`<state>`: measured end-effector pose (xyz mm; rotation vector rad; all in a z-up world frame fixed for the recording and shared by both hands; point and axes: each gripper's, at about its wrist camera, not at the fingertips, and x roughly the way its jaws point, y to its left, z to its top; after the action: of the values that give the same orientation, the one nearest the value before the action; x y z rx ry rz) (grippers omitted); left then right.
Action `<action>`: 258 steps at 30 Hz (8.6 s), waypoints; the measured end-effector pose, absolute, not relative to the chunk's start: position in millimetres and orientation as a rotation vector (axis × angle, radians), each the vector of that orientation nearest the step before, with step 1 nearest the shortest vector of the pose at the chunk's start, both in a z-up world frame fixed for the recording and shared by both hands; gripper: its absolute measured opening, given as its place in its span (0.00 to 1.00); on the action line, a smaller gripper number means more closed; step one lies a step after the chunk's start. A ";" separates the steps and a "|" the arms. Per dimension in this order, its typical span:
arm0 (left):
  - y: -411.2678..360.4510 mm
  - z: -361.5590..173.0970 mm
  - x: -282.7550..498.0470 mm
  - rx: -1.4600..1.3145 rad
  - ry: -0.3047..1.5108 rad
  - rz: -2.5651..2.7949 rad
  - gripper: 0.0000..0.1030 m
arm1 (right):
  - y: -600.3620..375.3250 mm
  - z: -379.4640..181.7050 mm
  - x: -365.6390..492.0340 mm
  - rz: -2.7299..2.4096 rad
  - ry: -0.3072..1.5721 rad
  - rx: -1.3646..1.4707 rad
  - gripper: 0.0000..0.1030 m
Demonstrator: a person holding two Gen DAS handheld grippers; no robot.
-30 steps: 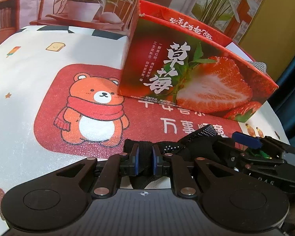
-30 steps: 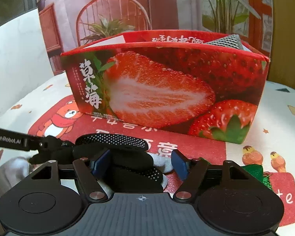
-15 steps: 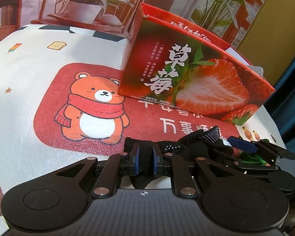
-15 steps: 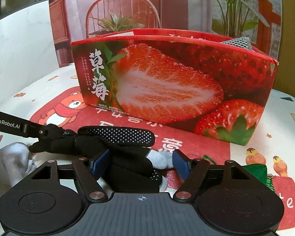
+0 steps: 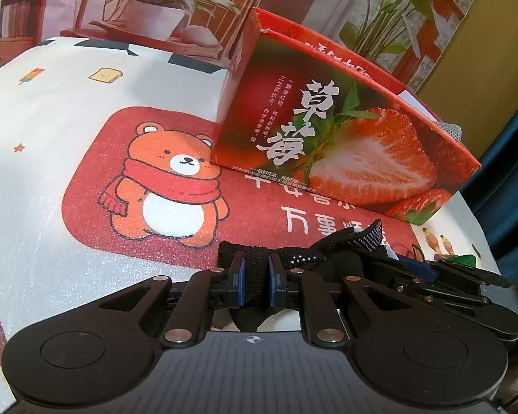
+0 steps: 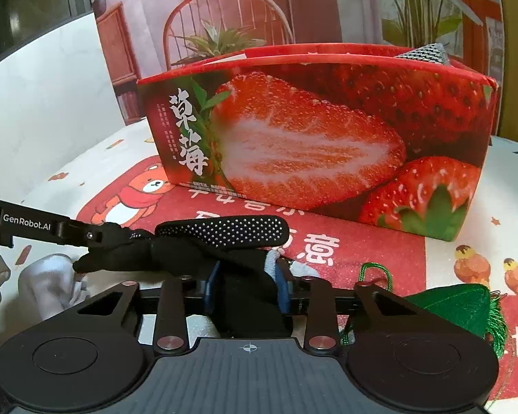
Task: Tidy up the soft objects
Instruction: 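Lift the black item with both grippers and lower it into the box, then reach down and close both grippers on the white socks, then lift the white socks with both grippers and lower them into the box, then open both grippers and withdraw them from the box, then reach down and close both grippers on the green felt tasseled pouch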
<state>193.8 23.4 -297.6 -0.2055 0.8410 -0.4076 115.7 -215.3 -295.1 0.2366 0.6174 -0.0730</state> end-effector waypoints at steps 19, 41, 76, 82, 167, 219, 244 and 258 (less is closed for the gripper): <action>14.0 -189.7 176.0 -0.119 0.526 -0.449 0.12 | -225.6 -217.8 92.2 -0.050 0.358 0.239 0.09; -67.7 -148.7 285.8 -0.086 0.491 -0.412 0.12 | -302.1 -160.4 182.1 -0.242 0.246 0.113 0.09; -24.6 -177.2 212.6 0.044 0.609 -0.490 0.62 | -273.3 -190.5 122.5 -0.207 0.364 0.219 0.30; -0.1 -196.4 170.8 0.026 0.631 -0.480 0.65 | -253.2 -199.0 91.6 -0.196 0.391 0.234 0.30; 47.0 -178.6 132.6 -0.246 0.475 -0.293 0.17 | -227.2 -176.6 49.6 -0.107 0.391 0.144 0.10; -71.5 -184.9 302.9 0.066 0.621 -0.441 0.55 | -325.2 -185.7 191.1 -0.206 0.535 0.040 0.41; -25.1 -246.3 166.3 0.012 0.691 -0.500 0.74 | -299.6 -251.4 29.9 -0.256 0.626 0.200 0.63; 0.5 -263.4 150.9 -0.066 0.720 -0.443 0.74 | -257.0 -288.9 52.7 -0.124 0.713 0.211 0.52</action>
<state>150.9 0.5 -263.4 -0.0656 0.7200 -0.4427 52.7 -257.0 -288.9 0.2107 0.7129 -0.1244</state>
